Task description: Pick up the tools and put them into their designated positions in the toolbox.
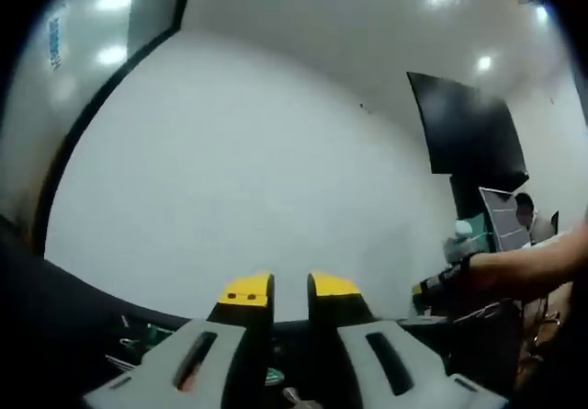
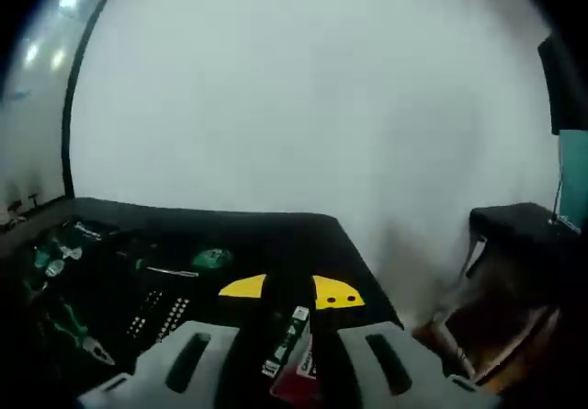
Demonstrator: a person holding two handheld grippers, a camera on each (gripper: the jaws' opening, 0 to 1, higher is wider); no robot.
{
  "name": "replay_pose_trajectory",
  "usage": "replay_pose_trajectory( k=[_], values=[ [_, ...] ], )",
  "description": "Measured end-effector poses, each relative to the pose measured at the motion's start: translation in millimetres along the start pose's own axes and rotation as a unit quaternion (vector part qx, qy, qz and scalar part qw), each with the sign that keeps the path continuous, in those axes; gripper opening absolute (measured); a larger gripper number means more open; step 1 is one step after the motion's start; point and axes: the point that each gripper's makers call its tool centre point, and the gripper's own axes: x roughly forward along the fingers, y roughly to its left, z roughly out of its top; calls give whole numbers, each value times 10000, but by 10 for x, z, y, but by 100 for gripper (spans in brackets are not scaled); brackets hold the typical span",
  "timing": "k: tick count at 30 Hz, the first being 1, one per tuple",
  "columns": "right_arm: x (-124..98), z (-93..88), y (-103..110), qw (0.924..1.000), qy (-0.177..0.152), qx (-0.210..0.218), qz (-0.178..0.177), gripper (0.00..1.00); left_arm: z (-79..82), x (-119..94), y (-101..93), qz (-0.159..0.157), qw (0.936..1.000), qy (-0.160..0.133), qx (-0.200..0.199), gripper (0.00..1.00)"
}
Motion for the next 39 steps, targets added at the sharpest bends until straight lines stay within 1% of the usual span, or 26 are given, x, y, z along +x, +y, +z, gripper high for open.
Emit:
replay_pose_trajectory(
  k=[1,2,3,5,6,7,8,9,11,12,13,14,16,18,20,21,22,23,24,25,26,27,29,30,34,39],
  values=[
    [91,-39,-3,9997,236,-44,4,15,15,-5,8,7,10000,-34,-47,15],
    [118,-59,-2,9994,340,-52,9,15,31,-12,33,66,9999,-67,-88,15],
    [145,-151,13,9975,705,-70,4,16,45,-27,67,163,9998,-88,-99,13],
    [189,-205,32,9943,1006,-352,5,16,82,-35,166,274,9991,-232,-235,11],
    [235,-238,39,9912,1189,-576,11,16,100,-47,157,279,9987,-271,-315,11],
    [271,-283,29,9883,1393,-618,-13,16,106,-58,153,290,9985,-275,-368,11],
    [398,-314,-9,9848,1646,-553,-3,16,118,-69,159,308,9983,-303,-380,11],
    [450,-321,-6,9830,1726,-623,42,16,128,-68,153,311,9982,-326,-395,11],
    [585,-340,-138,9761,1965,-900,-215,16,128,-54,143,309,9981,-346,-400,11],
    [661,-371,-178,9729,2101,-923,-276,16,125,-52,135,319,9982,-336,-373,11],
    [705,-417,-177,9711,2237,-792,-255,16,125,-54,118,316,9984,-329,-336,11],
    [772,-500,-195,9655,2529,-565,-258,16,128,-55,112,310,9985,-328,-320,11],
    [848,-580,-197,9597,2785,-253,-282,18,127,-56,96,279,9986,-318,-303,11],
    [887,-618,-185,9564,2907,-74,-282,18,115,-49,116,289,9987,-310,-293,11],
    [992,-622,-234,9554,2926,-134,-371,18,105,-43,127,297,9987,-304,-293,10],
    [1004,-676,-300,9492,3097,-230,-514,18,109,-51,130,300,9987,-298,-284,10],
    [1026,-684,-306,9492,3097,-216,-520,18,107,-50,129,298,9987,-295,-282,10],
    [1039,-731,-307,9455,3213,-40,-536,18,98,-38,147,294,9988,-283,-280,10],
    [1061,-754,-250,9444,3245,261,-457,18,96,-34,149,293,9988,-283,-266,10],
    [1035,-842,-184,9326,3539,599,-366,18,95,-40,151,286,9989,-281,-257,10],
    [1039,-885,-177,9298,3609,614,-371,19,92,-39,151,280,9989,-278,-255,10],
    [1089,-838,-236,9360,3471,376,-449,16,83,-32,154,276,9990,-264,-248,10],
    [1092,-826,-250,9331,3527,528,-468,15,75,-28,161,273,9990,-257,-237,10],
    [1114,-784,-248,9352,3437,716,-467,15,78,-33,162,271,9990,-259,-235,10],
    [1130,-609,-299,9463,3109,763,-438,14,64,-24,174,264,9991,-246,-240,10],
    [1063,-376,-333,9614,2689,492,-314,14,58,-22,175,245,9991,-247,-258,10]
  ],
)
